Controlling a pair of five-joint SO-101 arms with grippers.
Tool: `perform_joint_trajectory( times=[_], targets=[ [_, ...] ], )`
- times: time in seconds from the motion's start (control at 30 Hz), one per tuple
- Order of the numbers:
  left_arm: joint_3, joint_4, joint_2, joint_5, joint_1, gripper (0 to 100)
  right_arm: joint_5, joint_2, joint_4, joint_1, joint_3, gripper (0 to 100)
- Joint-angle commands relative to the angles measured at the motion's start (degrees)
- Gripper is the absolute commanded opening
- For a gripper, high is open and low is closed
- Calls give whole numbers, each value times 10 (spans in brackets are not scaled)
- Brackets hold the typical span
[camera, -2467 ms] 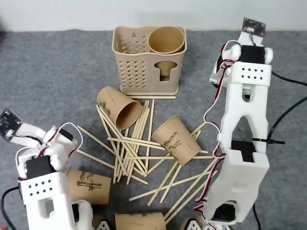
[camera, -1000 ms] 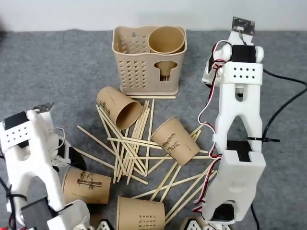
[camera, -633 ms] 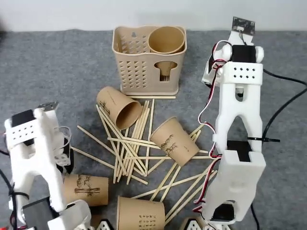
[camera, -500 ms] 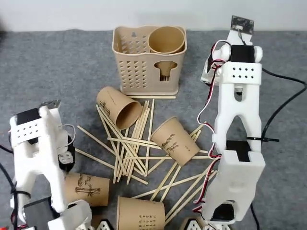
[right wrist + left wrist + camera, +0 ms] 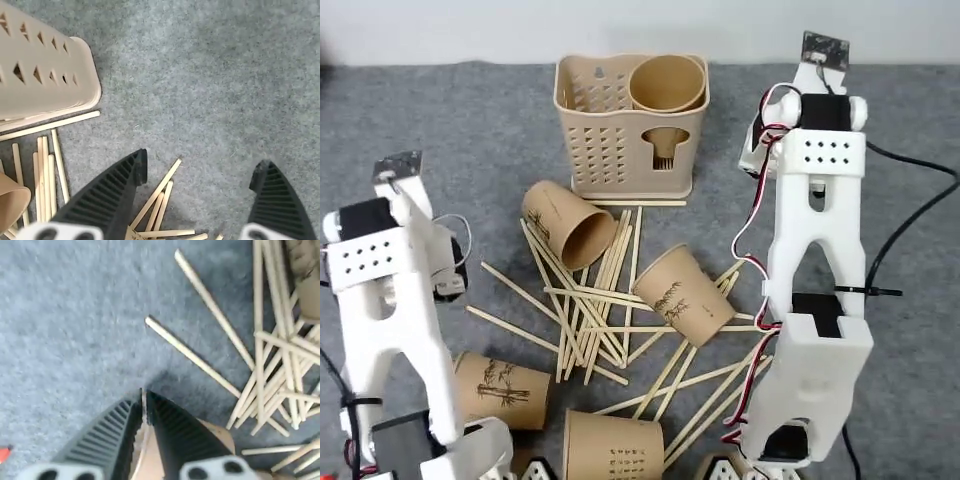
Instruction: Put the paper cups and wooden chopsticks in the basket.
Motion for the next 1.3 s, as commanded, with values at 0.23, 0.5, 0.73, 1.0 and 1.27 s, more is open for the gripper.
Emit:
perform_joint_trajectory(
  times=[0.23, 0.5, 0.73, 1.0, 1.27],
  targets=[
    [36, 30, -4, -55, 1, 96, 0, -7, -9, -5, -31, 329],
    [51, 30, -1, -78, 5, 315, 1, -6, -9, -5, -31, 329],
    [97, 30, 0, -226, 5, 207, 1, -6, -9, -5, -31, 329],
    [97, 30, -4, -338, 4, 130, 2, -6, -9, -5, -31, 329],
    [109, 27, 2, -332, 2, 272, 2, -5, -9, -10, -30, 329]
  ],
)
